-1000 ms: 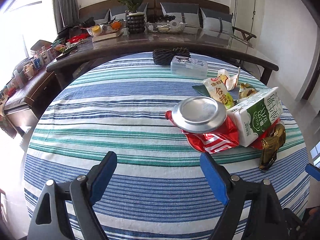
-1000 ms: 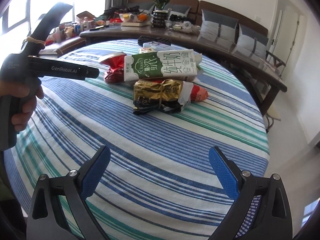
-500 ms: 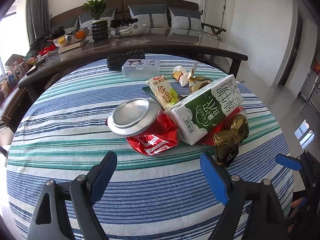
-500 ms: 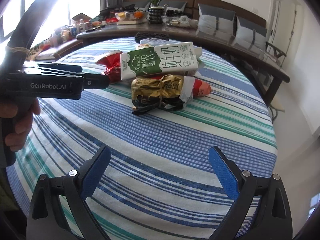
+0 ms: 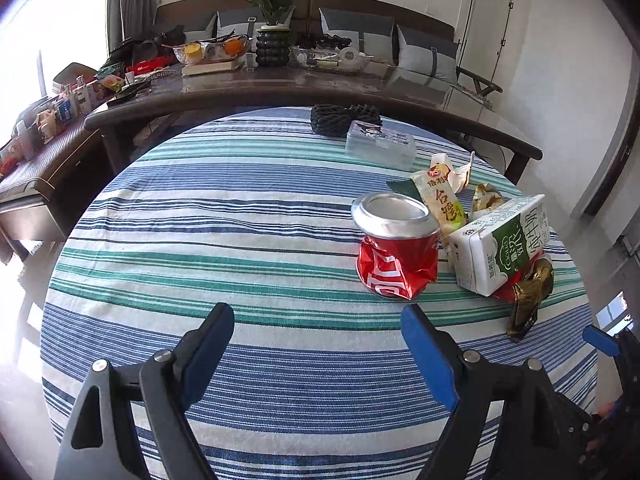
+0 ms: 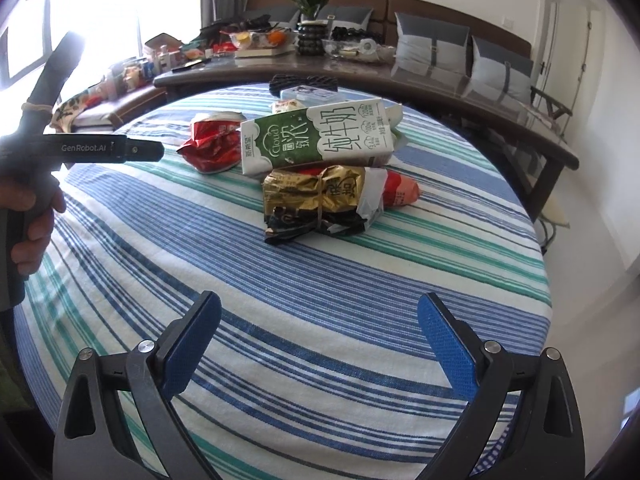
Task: Collect trash
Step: 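Grasp the crushed red can with the left gripper while the right gripper grasps the gold wrapper, then carry the can and gold wrapper over the wastebasket and open both grippers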
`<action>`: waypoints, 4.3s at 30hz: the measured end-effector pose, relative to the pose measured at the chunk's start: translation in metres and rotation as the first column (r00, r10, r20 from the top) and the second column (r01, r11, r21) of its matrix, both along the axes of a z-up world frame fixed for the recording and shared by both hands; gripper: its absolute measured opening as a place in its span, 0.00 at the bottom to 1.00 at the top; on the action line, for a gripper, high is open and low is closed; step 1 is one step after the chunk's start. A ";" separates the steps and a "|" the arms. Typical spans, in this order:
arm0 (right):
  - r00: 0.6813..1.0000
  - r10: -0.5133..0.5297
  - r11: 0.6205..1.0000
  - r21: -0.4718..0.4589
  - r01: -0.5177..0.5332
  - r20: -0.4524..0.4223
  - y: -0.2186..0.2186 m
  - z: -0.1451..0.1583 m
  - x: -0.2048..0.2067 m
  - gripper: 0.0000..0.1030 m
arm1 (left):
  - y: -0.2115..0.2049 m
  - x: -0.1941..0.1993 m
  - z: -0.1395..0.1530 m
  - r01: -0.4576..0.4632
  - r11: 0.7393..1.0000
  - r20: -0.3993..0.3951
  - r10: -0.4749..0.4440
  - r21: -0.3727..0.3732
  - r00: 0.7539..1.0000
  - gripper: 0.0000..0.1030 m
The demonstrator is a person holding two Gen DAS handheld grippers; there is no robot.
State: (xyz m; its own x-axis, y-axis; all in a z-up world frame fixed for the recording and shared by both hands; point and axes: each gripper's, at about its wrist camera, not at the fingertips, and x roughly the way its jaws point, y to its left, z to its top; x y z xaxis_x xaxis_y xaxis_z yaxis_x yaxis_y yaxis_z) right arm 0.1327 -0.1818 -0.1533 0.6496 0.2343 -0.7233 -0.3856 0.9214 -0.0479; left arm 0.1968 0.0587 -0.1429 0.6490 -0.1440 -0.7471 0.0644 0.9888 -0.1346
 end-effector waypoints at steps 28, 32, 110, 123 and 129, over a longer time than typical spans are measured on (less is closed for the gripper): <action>0.979 -0.154 0.987 0.031 0.159 -0.132 0.037 -0.008 0.079 0.97 | -0.033 0.022 -0.018 0.159 0.986 -0.029 -0.158 0.044 0.987 0.51; 0.977 -0.164 0.986 0.002 0.165 -0.138 0.013 -0.014 0.078 0.78 | -0.023 0.006 -0.016 0.149 0.988 -0.043 -0.148 0.035 0.988 0.51; 0.966 -0.211 0.957 0.168 0.235 -0.150 -0.160 0.054 0.012 0.38 | -0.180 -0.048 0.058 0.442 0.887 0.095 -0.433 -0.132 0.896 0.43; 0.845 -0.469 0.877 -0.020 0.480 -0.256 -0.328 0.009 0.007 0.38 | -0.383 -0.042 0.026 0.646 0.745 0.023 -0.652 -0.164 0.758 0.43; 0.802 -0.501 0.850 -0.014 0.526 -0.324 -0.371 -0.020 -0.002 0.38 | -0.442 -0.037 -0.015 0.678 0.719 -0.034 -0.690 -0.155 0.723 0.43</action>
State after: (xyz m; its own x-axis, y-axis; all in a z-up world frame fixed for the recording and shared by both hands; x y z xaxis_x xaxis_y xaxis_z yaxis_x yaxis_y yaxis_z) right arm 0.1308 -0.5527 -0.1729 0.4400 -0.0110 -0.8979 0.1617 0.9845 0.0672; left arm 0.1595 -0.3835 -0.1584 0.2734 -0.6178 -0.7373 0.6992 0.6540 -0.2887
